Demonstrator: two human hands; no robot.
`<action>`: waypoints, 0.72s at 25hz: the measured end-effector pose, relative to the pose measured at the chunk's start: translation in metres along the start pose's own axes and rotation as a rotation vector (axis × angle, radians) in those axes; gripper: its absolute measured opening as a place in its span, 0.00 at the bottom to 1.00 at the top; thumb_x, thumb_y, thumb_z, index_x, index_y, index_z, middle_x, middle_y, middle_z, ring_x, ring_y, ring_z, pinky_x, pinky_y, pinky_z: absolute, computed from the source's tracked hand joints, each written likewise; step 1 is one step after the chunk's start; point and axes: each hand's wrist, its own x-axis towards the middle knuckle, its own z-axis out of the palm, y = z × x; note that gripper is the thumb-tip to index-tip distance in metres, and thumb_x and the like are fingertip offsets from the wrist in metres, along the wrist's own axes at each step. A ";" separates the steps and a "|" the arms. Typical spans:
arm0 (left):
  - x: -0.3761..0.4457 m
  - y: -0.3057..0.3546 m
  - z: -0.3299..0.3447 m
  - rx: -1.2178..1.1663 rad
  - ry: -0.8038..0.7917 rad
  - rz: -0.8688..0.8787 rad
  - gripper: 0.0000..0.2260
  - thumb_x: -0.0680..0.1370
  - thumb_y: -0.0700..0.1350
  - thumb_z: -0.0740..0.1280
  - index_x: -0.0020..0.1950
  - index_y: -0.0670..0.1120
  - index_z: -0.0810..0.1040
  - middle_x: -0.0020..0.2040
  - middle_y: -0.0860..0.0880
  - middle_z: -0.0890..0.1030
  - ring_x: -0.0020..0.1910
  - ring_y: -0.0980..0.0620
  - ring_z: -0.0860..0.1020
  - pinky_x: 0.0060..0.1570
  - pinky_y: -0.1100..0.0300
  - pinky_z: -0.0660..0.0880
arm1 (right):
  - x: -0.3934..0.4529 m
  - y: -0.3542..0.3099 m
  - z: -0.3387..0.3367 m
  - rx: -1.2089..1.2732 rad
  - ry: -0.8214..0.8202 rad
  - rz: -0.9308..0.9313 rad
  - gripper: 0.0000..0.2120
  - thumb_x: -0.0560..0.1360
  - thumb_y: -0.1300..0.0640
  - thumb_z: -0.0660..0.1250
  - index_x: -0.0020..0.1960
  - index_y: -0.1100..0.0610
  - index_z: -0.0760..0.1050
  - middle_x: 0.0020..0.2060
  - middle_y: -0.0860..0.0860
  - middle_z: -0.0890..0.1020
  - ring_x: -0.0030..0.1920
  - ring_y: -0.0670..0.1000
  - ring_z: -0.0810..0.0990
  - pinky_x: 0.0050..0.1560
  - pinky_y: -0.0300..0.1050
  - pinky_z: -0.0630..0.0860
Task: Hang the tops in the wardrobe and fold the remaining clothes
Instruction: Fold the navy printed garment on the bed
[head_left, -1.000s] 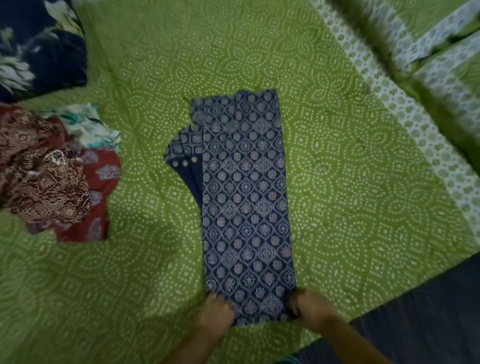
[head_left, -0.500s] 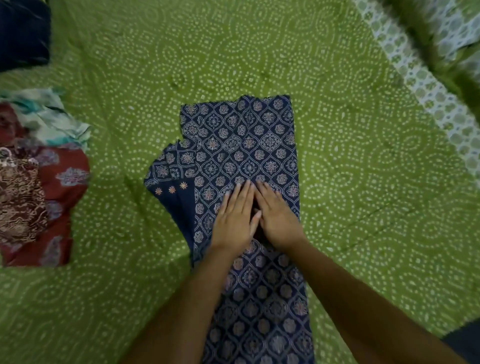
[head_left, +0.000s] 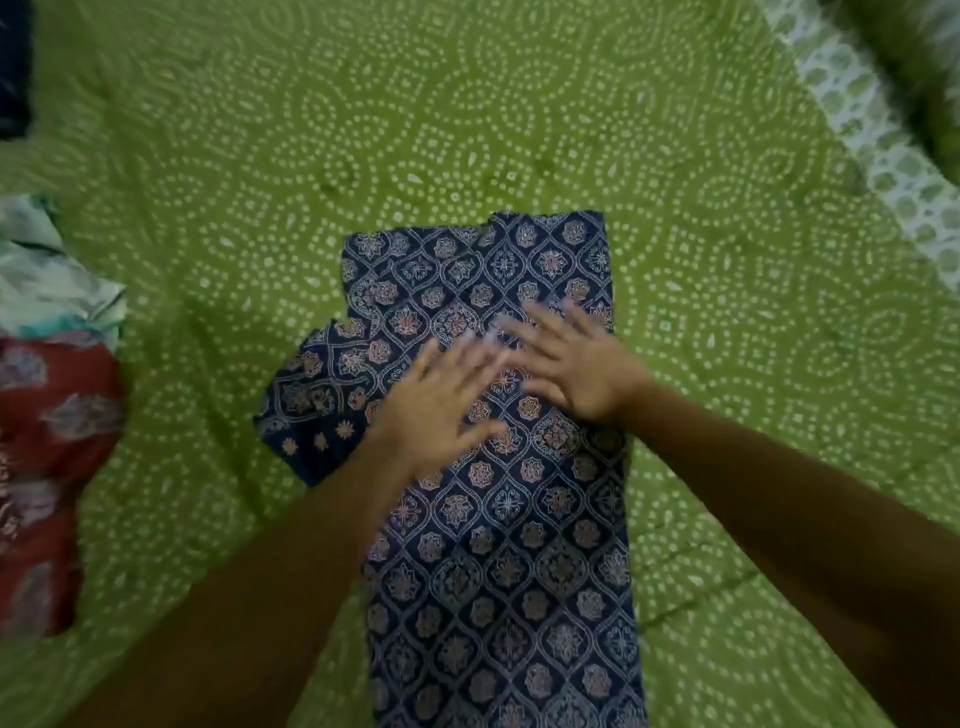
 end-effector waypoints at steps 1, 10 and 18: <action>0.017 -0.027 -0.001 -0.019 0.075 -0.177 0.35 0.77 0.68 0.36 0.76 0.49 0.32 0.78 0.46 0.36 0.76 0.46 0.35 0.74 0.44 0.39 | 0.015 0.027 0.000 0.005 0.060 0.154 0.28 0.79 0.37 0.34 0.76 0.44 0.34 0.76 0.48 0.37 0.75 0.55 0.34 0.72 0.57 0.31; -0.007 0.064 0.026 -0.019 0.295 -0.397 0.27 0.83 0.52 0.41 0.77 0.40 0.40 0.78 0.42 0.41 0.77 0.43 0.42 0.75 0.45 0.44 | -0.009 -0.101 0.031 0.275 0.347 0.697 0.27 0.83 0.52 0.45 0.78 0.61 0.41 0.77 0.58 0.43 0.77 0.57 0.41 0.76 0.58 0.47; -0.299 0.214 0.150 0.032 -0.024 0.317 0.29 0.80 0.63 0.50 0.77 0.50 0.59 0.77 0.50 0.60 0.77 0.44 0.50 0.72 0.43 0.50 | -0.239 -0.254 0.115 0.238 -0.021 0.259 0.29 0.81 0.41 0.47 0.78 0.55 0.54 0.77 0.51 0.55 0.76 0.56 0.54 0.72 0.58 0.54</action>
